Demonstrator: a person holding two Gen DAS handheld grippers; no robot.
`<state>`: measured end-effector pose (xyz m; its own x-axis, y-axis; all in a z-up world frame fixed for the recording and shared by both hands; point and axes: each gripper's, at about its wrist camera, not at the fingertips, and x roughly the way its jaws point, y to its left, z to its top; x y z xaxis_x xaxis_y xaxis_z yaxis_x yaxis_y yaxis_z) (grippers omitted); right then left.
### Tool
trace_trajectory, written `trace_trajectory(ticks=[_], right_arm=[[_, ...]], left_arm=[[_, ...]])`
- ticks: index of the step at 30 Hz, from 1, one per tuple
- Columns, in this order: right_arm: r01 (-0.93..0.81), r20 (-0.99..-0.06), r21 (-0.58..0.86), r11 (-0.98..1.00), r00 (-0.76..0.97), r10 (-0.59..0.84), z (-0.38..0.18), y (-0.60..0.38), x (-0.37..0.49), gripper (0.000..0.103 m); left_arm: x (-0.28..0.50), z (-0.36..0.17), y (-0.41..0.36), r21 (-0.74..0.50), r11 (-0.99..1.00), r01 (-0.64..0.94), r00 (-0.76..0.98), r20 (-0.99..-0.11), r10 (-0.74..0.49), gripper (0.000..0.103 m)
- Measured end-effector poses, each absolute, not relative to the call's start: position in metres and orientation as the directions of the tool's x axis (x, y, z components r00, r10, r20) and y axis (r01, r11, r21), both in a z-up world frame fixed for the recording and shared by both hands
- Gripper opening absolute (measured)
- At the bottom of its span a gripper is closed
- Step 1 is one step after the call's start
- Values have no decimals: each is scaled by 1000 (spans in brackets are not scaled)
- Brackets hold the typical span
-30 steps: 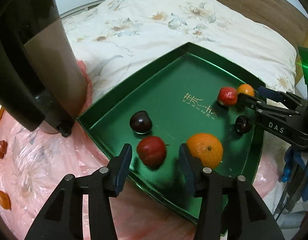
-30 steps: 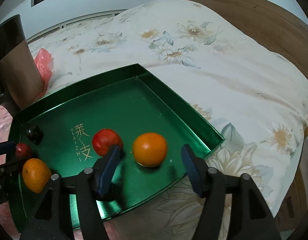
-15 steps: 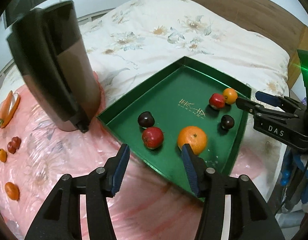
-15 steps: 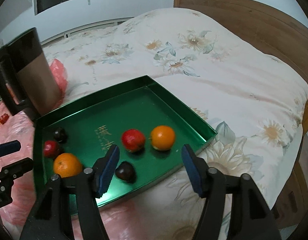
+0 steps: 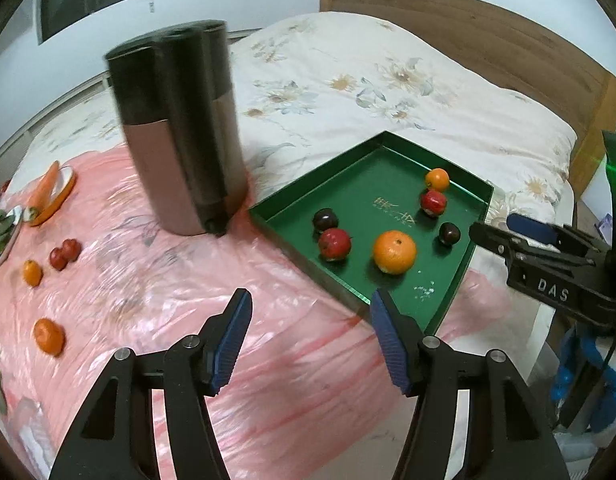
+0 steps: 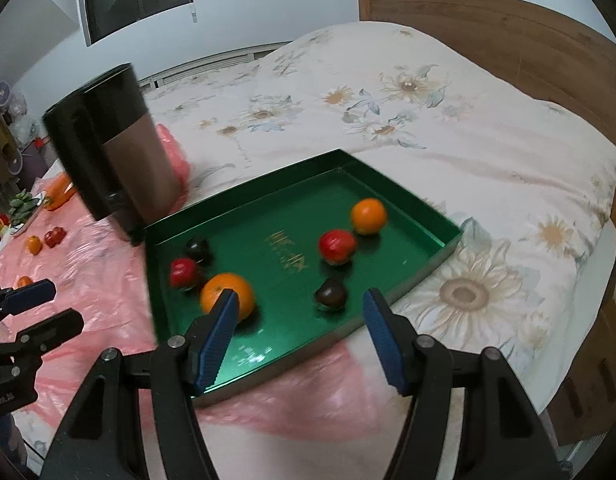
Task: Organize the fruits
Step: 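Move both tools back from the green tray toward the remaining fruit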
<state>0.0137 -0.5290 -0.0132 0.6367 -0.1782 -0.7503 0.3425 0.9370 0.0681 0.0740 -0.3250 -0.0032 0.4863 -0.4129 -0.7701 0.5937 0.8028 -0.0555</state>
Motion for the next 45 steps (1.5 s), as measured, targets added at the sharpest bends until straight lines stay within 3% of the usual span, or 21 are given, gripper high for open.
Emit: trace_trajectory(ticks=[24, 45], right_arm=[[206, -753, 86, 975, 654, -71, 4, -412, -11, 97], [-56, -746, 67, 996, 660, 87, 10, -297, 23, 97]], left_arm=[[48, 8, -203, -69, 897, 436, 599, -722, -347, 56], [50, -18, -97, -68, 967, 245, 645, -733, -214, 56]])
